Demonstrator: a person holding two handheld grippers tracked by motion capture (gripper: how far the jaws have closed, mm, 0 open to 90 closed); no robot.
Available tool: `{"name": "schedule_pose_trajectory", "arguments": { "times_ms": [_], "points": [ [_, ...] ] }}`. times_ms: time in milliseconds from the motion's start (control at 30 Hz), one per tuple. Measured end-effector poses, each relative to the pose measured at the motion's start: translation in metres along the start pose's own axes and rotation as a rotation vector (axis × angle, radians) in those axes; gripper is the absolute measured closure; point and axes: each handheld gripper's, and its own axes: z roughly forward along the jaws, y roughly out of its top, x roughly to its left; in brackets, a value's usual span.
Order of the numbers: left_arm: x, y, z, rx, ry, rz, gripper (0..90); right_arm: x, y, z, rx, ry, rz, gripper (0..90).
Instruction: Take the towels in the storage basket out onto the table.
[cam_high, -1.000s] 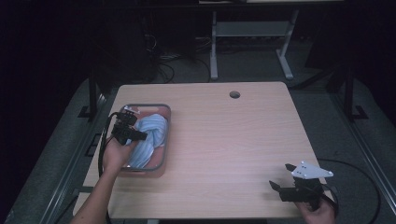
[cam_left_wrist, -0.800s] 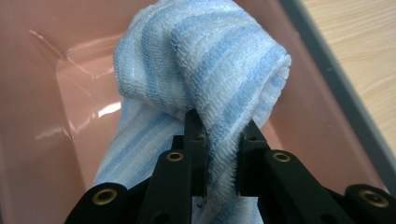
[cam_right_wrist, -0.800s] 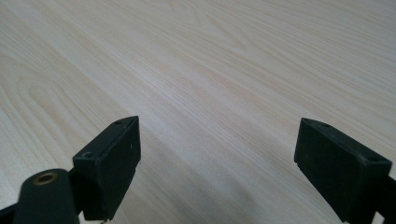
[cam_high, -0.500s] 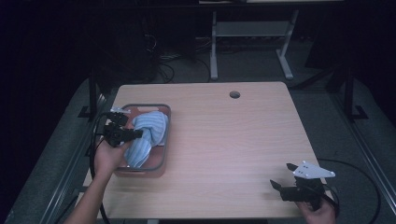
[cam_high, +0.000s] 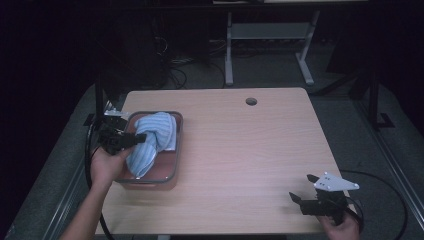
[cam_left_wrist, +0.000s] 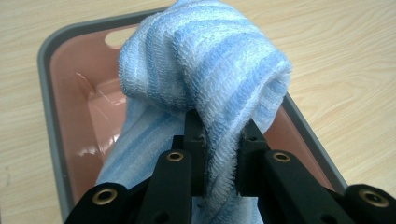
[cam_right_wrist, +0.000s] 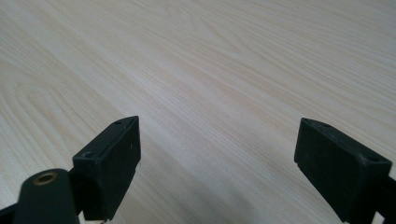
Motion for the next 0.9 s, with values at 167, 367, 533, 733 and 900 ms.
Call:
{"name": "schedule_pose_trajectory", "arguments": {
  "times_ms": [167,367,533,733,900],
  "points": [
    [-0.002,0.007,-0.007,-0.018,0.000,-0.001,78.2,0.000,0.000,0.000,-0.002,-0.002,0.000,14.1],
    [-0.007,0.014,-0.015,-0.029,-0.014,0.013,78.2,-0.001,0.000,0.000,-0.004,-0.001,0.000,14.1],
    [-0.013,0.022,-0.020,-0.036,-0.019,0.036,78.2,-0.001,0.001,-0.001,-0.007,-0.002,-0.001,14.1],
    [-0.017,0.027,-0.025,-0.051,-0.055,0.030,78.1,-0.001,0.000,-0.001,-0.006,-0.003,0.005,14.1],
    [-0.023,0.032,-0.026,-0.064,-0.077,0.037,78.1,-0.001,0.001,-0.002,-0.008,-0.004,0.008,14.1]
  ]
}}
